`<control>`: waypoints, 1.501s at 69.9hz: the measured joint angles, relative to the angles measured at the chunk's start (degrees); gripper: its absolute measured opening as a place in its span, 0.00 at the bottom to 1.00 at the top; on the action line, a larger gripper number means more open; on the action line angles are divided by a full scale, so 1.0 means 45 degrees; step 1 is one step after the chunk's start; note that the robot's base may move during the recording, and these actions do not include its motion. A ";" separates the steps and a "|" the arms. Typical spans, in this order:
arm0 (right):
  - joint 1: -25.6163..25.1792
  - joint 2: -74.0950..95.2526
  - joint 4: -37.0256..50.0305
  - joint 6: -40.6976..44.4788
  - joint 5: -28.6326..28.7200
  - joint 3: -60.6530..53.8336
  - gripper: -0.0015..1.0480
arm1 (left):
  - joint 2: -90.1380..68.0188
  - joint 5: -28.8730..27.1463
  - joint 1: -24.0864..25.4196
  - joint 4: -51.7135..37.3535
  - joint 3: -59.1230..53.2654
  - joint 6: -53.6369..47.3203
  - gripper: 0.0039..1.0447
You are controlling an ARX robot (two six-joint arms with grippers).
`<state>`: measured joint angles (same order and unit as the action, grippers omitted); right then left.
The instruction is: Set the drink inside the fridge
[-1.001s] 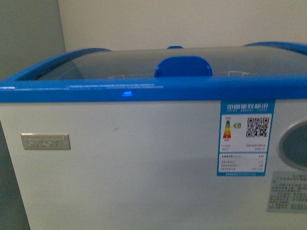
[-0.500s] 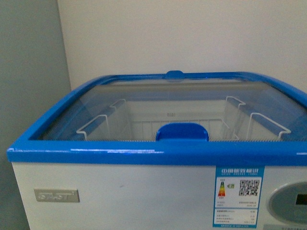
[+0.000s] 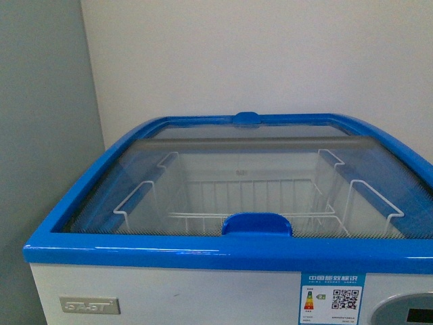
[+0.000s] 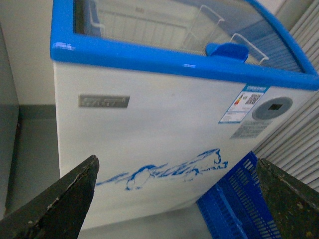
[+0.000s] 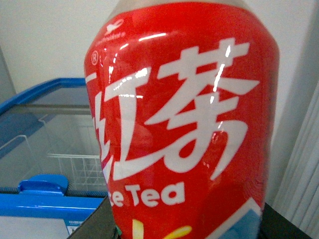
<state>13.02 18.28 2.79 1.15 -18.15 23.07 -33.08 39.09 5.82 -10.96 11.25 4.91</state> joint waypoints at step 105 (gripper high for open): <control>0.0000 0.0000 0.0005 0.0000 0.0019 0.0000 0.36 | -1.6582 -0.0403 -0.6615 0.3405 1.4780 -1.5314 0.92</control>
<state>13.02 18.28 2.81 1.15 -18.06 23.07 -107.70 37.28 -23.94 4.36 77.76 -64.01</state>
